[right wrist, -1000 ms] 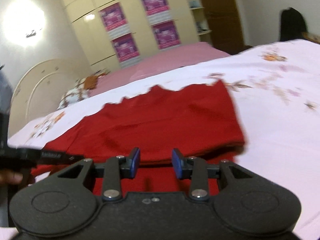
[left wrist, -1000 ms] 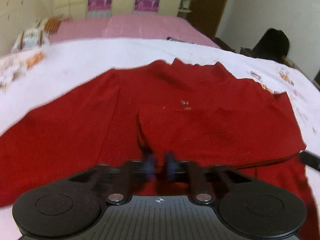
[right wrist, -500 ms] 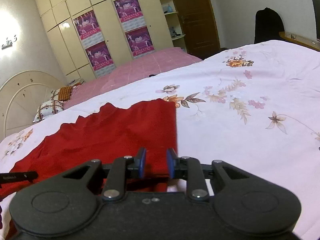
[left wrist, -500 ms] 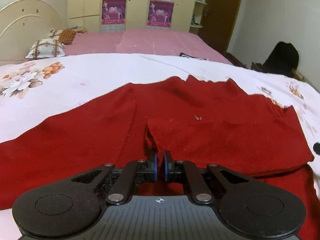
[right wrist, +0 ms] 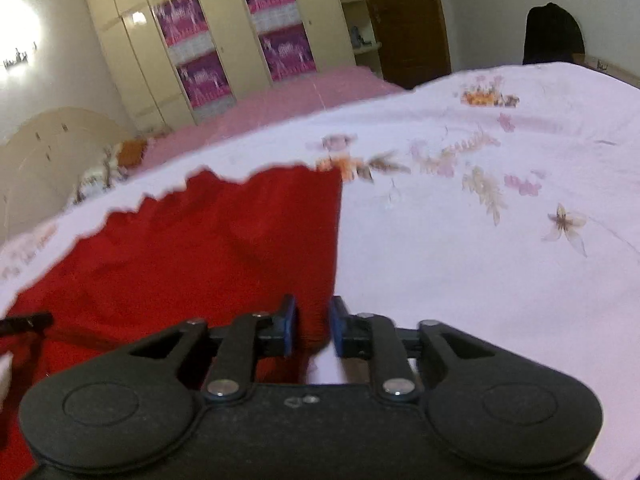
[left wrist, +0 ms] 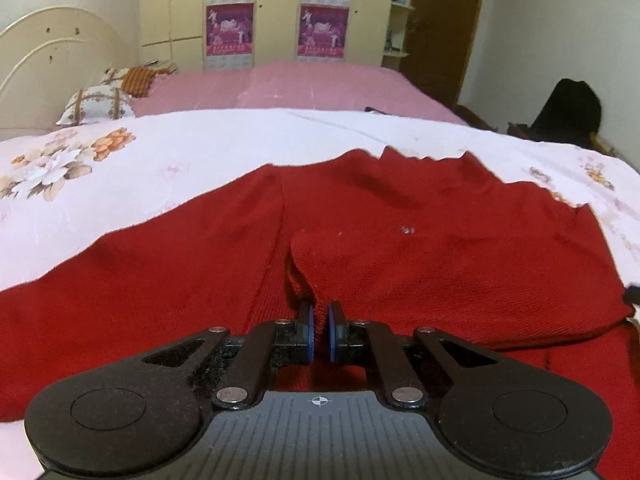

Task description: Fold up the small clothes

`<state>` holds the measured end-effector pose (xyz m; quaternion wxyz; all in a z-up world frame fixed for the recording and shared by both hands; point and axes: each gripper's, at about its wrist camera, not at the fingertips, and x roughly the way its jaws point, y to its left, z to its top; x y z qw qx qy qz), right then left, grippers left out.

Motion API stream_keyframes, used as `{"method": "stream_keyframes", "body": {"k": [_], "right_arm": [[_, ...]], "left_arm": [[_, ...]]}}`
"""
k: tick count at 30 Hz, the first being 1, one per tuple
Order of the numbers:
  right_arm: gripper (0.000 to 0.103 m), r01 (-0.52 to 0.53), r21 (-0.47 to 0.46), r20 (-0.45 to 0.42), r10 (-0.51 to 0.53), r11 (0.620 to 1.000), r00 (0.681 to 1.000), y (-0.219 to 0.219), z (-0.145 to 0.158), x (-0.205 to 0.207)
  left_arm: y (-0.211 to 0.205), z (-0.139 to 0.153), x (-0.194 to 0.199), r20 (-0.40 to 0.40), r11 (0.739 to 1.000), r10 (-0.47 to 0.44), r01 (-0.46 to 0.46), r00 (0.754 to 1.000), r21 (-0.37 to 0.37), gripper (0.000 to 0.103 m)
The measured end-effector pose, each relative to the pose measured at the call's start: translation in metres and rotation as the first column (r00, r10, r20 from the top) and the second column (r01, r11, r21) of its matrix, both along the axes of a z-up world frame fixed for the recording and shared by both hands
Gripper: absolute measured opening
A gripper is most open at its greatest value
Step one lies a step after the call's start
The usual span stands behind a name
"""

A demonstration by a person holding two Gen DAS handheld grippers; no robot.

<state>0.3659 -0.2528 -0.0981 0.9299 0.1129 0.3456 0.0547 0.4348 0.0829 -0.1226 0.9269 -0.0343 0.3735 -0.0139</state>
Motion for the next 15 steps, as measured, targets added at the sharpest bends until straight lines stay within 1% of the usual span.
{"method": "stream_keyframes", "body": {"k": [2,4,7,9,12,13,14,15], "right_arm": [[0.027,-0.005,0.008,0.025,0.005,1.000,1.000,-0.002,0.007,0.004],[0.026,0.001,0.007,0.036,-0.001,1.000,0.999,-0.005,0.011,0.012],[0.022,0.007,0.009,0.047,-0.007,1.000,0.999,-0.011,0.014,0.022],[0.022,0.005,0.006,0.053,-0.005,1.000,0.999,-0.013,0.014,0.029],[0.023,0.001,0.001,0.060,-0.001,1.000,0.998,-0.013,0.015,0.035],[0.024,0.001,0.003,0.059,-0.001,1.000,0.998,-0.014,0.016,0.038],[0.024,0.002,0.001,0.059,-0.002,1.000,0.998,-0.015,0.016,0.039],[0.024,0.001,0.002,0.059,-0.001,1.000,0.998,-0.016,0.016,0.039]], "left_arm": [[0.000,0.006,-0.003,0.024,1.000,-0.011,0.011,1.000,0.010,0.007],[0.002,0.011,-0.003,0.038,1.000,-0.013,0.013,0.999,0.004,0.007],[0.001,0.015,0.001,0.051,1.000,-0.008,0.008,0.999,0.012,0.007],[-0.002,0.014,0.008,0.050,1.000,-0.005,0.003,0.999,0.030,0.007],[-0.001,0.015,0.016,0.054,1.000,0.006,-0.007,0.999,0.020,0.007],[0.001,0.016,0.016,0.058,1.000,0.010,-0.011,0.998,0.016,0.010],[0.002,0.016,0.016,0.057,1.000,0.017,-0.018,0.998,0.014,0.028],[0.004,0.017,0.014,0.058,0.999,0.027,-0.028,0.998,0.018,0.043]]}}
